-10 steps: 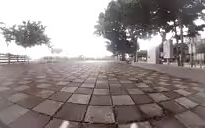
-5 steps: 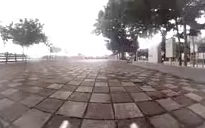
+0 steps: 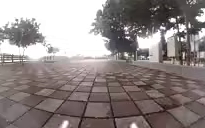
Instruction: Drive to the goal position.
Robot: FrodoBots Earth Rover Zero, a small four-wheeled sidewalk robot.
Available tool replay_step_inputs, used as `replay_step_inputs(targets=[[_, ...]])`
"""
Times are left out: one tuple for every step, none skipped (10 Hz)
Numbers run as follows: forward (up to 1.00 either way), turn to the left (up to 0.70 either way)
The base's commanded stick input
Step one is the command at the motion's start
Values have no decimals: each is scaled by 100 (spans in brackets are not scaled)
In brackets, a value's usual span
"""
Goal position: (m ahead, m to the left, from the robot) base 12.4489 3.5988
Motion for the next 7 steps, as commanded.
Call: replay_step_inputs(targets=[[70, 0], [70, 0], [70, 0], [70, 0], [70, 0], [70, 0], [70, 0]])
